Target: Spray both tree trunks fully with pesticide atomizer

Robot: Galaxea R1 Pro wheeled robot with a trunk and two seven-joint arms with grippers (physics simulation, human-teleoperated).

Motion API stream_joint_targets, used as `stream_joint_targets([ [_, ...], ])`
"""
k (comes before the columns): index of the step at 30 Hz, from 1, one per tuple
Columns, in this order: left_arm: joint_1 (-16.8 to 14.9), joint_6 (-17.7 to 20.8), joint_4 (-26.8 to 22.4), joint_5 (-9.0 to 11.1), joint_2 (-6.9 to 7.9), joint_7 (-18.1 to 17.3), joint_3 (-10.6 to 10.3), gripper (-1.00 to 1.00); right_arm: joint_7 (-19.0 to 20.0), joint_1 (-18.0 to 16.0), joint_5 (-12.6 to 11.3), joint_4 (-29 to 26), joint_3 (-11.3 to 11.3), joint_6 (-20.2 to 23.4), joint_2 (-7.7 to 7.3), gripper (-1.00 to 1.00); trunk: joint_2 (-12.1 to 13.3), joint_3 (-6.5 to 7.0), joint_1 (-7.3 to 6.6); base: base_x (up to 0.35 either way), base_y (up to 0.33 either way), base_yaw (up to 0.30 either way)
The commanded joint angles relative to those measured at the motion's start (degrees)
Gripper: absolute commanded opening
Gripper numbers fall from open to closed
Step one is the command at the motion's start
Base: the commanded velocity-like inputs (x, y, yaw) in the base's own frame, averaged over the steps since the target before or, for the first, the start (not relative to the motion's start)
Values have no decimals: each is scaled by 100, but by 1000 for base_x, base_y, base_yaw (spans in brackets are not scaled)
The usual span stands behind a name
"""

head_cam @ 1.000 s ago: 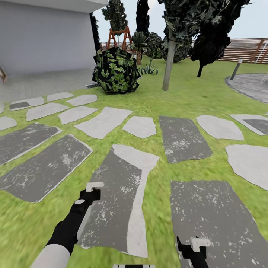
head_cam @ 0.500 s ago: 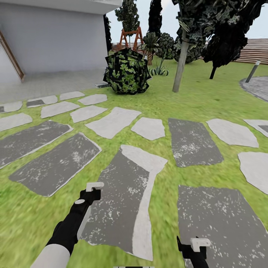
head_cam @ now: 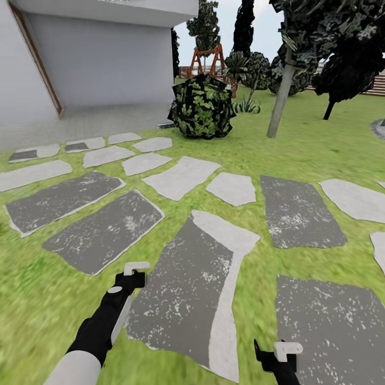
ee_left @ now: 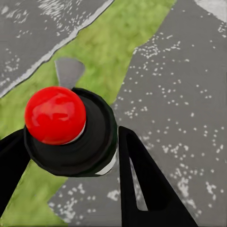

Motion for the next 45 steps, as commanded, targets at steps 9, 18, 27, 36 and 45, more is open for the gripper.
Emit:
stream_joint_targets([
  [9, -2, 0, 84, -2, -10, 0, -12, -100, 0, 0, 0, 1, 0, 0, -1, 100, 0, 59, 0, 0, 306, 208],
  [18, -2, 0, 96, -2, -10, 0, -10, -100, 0, 0, 0, 3, 0, 0, -2, 100, 0, 118, 0, 0, 308, 208],
  [27, -2, 0, 101, -2, -10, 0, -10, -100, 0, 0, 0, 2, 0, 0, -2, 100, 0, 176, 0, 0, 308, 210],
  [36, -1, 0, 102, -2, -10, 0, -11, -100, 0, 0, 0, 0, 0, 0, -11, 100, 0, 227, 0, 0, 308, 222],
  [45, -2, 0, 102, -2, -10, 0, -15, -100, 0, 0, 0, 1, 0, 0, -11, 100, 0, 277, 0, 0, 308, 223],
])
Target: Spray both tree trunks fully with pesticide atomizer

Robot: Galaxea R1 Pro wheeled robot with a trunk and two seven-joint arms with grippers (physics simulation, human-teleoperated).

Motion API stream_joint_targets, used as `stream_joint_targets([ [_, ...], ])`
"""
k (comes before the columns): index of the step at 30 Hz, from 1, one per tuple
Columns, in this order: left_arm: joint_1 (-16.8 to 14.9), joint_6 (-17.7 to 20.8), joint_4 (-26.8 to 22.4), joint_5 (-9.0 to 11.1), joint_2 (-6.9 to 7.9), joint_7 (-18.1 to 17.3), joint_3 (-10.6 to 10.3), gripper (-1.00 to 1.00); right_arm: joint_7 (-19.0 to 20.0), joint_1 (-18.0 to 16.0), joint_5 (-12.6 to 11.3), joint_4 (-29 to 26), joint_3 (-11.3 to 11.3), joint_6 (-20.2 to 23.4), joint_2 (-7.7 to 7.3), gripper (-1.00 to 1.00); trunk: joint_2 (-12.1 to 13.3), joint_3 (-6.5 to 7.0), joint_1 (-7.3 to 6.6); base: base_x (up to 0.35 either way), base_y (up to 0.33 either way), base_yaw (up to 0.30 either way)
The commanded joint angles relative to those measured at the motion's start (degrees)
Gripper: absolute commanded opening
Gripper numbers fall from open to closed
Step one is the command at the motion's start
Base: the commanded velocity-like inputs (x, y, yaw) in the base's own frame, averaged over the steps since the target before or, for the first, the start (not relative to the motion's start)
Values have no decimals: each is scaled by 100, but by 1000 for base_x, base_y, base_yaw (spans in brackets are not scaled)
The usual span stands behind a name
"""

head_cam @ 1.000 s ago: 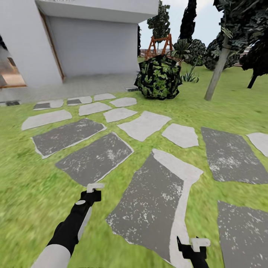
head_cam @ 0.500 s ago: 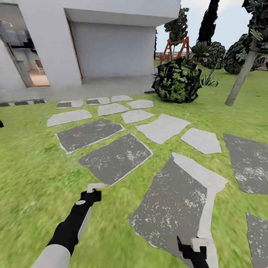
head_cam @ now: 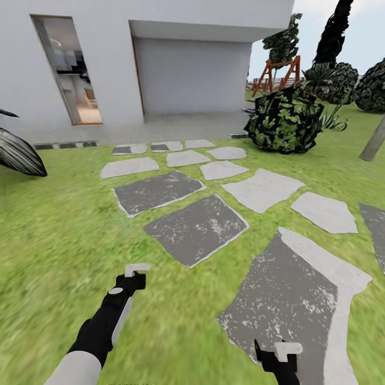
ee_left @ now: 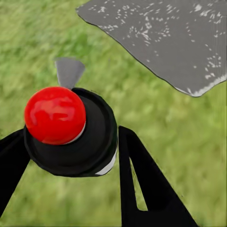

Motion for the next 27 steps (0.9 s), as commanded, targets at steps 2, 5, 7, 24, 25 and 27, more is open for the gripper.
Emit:
stream_joint_targets([
  [2, 0, 0, 0, -2, 0, 0, 1, -100, 0, 0, 0, -1, 0, 0, 0, 100, 0, 11, 0, 0, 308, 224],
  [5, 0, 0, 0, -2, 0, 0, -2, -100, 0, 0, 0, -2, 0, 0, 0, 100, 0, 28, 0, 0, 308, 223],
  [7, 0, 0, 0, -2, 0, 0, -2, -100, 0, 0, 0, -1, 0, 0, 0, 100, 0, 39, 0, 0, 308, 223],
  [24, 1, 0, 0, -2, 0, 0, -2, -100, 0, 0, 0, -1, 0, 0, 0, 100, 0, 134, 0, 0, 308, 223],
  [25, 1, 0, 0, -2, 0, 0, -2, -100, 0, 0, 0, -2, 0, 0, 0, 100, 0, 140, 0, 0, 307, 223],
  [27, 0, 0, 0, -2, 0, 0, -3, -100, 0, 0, 0, -1, 0, 0, 0, 100, 0, 151, 0, 0, 307, 223],
])
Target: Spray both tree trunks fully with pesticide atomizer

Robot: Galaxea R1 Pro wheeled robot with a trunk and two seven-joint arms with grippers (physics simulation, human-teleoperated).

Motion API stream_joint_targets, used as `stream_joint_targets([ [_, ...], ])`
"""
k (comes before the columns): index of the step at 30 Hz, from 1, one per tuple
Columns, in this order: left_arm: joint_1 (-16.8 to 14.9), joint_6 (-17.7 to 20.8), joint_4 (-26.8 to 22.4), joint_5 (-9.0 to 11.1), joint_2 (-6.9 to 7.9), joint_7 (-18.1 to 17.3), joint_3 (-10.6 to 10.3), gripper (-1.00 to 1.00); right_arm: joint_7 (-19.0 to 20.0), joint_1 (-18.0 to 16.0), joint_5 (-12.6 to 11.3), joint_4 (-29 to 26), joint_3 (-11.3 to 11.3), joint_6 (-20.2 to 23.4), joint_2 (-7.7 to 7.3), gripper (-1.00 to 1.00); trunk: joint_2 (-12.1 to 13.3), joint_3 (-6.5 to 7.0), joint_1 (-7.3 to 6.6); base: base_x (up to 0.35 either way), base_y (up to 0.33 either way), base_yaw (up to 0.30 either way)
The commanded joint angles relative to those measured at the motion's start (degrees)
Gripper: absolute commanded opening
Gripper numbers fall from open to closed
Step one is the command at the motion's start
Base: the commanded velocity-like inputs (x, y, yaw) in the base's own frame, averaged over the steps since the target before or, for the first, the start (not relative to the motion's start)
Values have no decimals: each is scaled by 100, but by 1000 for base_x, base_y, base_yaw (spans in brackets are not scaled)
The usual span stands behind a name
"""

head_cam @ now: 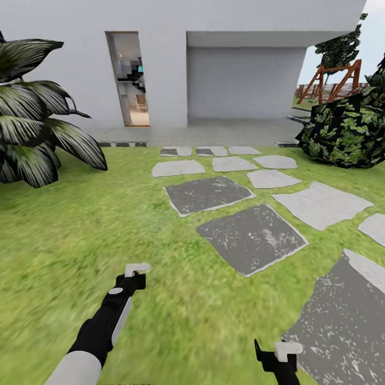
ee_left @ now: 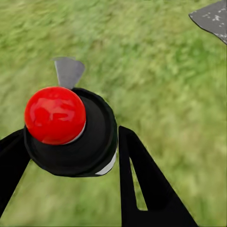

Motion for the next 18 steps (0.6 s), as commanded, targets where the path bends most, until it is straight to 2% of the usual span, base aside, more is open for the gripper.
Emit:
stream_joint_targets([
  [1, 0, 0, 0, -1, 0, 0, 0, -100, 0, 0, 0, 0, 0, 0, 0, 100, 0, 6, 0, 0, 307, 224],
  [18, 0, -1, 0, -1, 0, 0, 0, -100, 0, 0, 0, -1, 0, 0, 0, 100, 0, 100, 0, -2, 308, 224],
])
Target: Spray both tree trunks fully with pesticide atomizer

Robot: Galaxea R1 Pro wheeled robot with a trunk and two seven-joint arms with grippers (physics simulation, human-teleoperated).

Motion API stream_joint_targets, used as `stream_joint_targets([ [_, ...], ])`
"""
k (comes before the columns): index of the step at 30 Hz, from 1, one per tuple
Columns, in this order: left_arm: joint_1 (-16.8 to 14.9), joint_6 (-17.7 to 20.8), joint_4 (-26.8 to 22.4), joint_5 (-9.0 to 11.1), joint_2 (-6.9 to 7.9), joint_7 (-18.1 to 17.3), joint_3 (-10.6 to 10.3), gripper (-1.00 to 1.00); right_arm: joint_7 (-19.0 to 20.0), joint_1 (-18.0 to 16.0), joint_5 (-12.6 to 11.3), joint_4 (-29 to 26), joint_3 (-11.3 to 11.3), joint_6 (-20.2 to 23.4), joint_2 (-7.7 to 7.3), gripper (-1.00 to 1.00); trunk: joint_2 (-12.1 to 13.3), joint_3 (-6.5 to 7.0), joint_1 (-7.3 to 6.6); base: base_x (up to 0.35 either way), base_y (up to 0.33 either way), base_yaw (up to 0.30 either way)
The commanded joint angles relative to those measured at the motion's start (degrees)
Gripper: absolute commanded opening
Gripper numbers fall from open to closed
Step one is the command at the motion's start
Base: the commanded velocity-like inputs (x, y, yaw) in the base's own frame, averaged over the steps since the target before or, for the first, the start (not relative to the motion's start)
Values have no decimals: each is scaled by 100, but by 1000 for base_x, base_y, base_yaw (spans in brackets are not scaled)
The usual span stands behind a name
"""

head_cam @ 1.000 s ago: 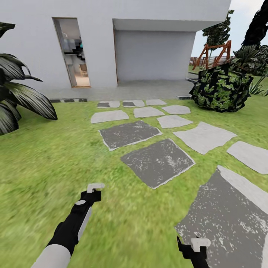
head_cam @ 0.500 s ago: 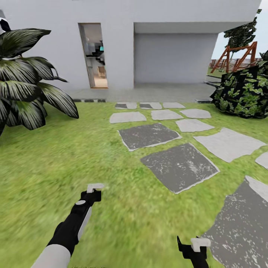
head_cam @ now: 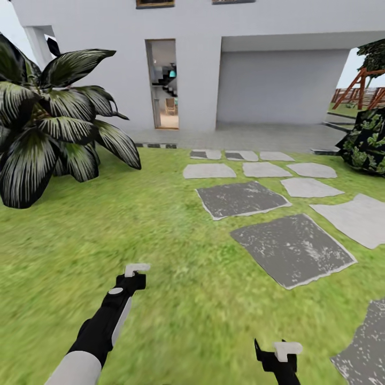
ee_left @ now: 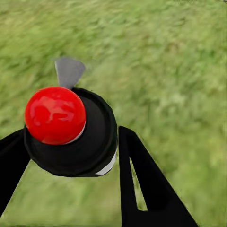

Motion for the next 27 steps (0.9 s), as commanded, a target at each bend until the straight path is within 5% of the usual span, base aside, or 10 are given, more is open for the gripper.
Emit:
stream_joint_targets([
  [1, 0, 0, 0, -1, 0, 0, 0, -100, 0, 0, 0, 2, 0, 0, 0, 100, 0, 6, 0, -44, 307, 224],
  [27, 0, -1, 0, -1, 0, 0, 3, -100, 0, 0, 0, 3, 0, 0, 0, 100, 0, 150, 0, -156, 282, 224],
])
